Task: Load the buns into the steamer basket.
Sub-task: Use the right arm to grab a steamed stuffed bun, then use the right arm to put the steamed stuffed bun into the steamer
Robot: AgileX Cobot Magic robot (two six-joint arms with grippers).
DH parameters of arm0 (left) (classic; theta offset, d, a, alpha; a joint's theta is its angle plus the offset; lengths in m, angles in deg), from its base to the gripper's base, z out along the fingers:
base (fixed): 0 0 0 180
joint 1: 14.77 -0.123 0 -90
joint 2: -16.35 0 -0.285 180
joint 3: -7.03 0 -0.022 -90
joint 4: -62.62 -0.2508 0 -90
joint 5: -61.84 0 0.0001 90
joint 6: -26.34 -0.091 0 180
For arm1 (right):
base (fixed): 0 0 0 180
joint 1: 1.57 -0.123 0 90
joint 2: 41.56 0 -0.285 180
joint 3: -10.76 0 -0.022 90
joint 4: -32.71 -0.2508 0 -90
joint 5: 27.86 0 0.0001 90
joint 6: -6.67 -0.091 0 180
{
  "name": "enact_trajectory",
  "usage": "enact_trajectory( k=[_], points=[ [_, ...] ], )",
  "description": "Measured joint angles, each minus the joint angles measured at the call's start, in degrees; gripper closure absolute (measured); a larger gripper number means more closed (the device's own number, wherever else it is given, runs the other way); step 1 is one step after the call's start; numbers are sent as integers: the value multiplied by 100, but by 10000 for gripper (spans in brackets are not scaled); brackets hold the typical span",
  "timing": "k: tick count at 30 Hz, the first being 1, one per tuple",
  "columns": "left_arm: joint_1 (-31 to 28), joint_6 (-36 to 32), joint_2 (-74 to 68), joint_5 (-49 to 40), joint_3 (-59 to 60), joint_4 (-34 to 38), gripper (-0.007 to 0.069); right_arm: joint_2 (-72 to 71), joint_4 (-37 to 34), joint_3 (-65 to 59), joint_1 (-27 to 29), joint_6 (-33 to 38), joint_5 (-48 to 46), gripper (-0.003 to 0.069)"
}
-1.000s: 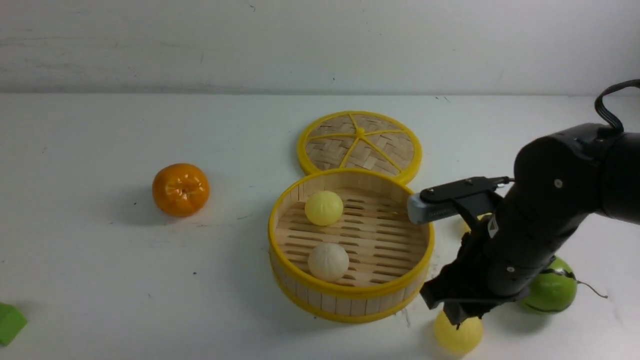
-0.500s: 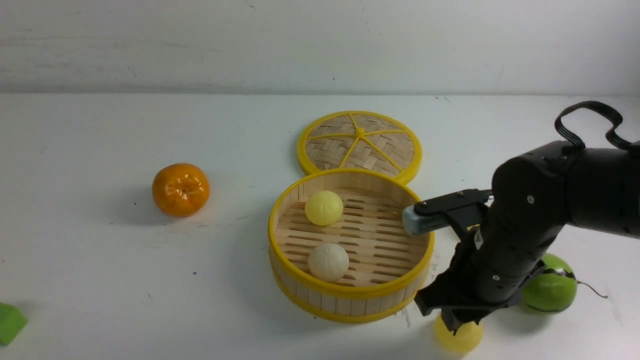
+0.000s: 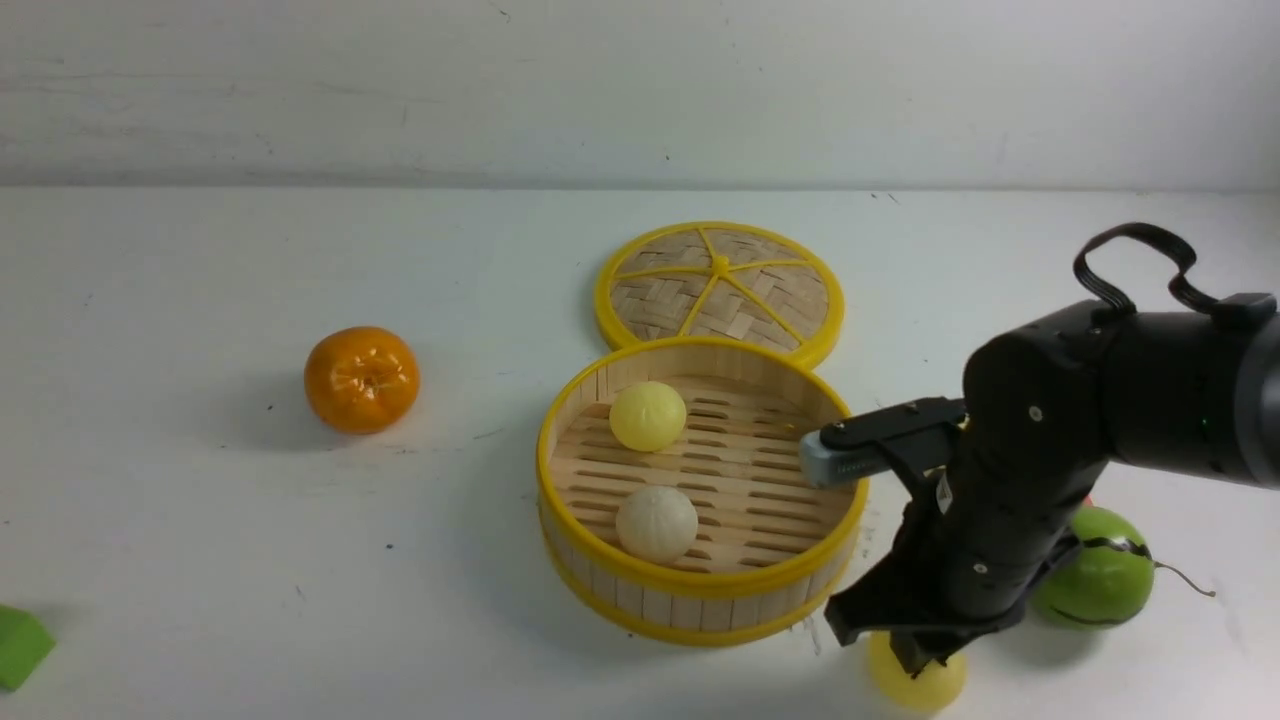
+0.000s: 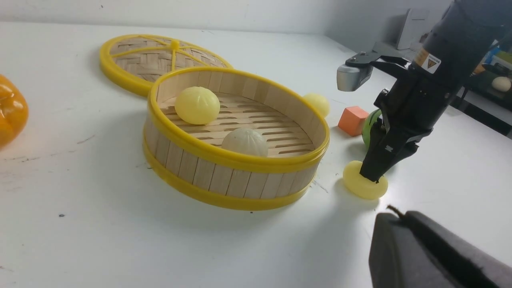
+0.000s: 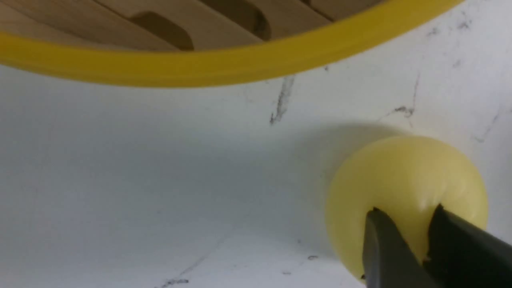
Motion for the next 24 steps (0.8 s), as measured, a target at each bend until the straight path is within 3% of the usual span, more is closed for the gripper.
enact_trajectory(
  k=[3, 6, 15, 24],
  points=[
    [0, 0, 0, 0, 0, 0, 627, -17, 157, 0, 0, 0, -31, 621],
    [0, 0, 0, 0, 0, 0, 622, -158, 327, 0, 0, 0, -98, 659],
    [0, 0, 0, 0, 0, 0, 613, -1145, 211, 925, -183, 11, -699, 651],
    [0, -4, 0, 0, 0, 0, 607, 576, 194, 2540, -225, 452, -183, 651]
  ],
)
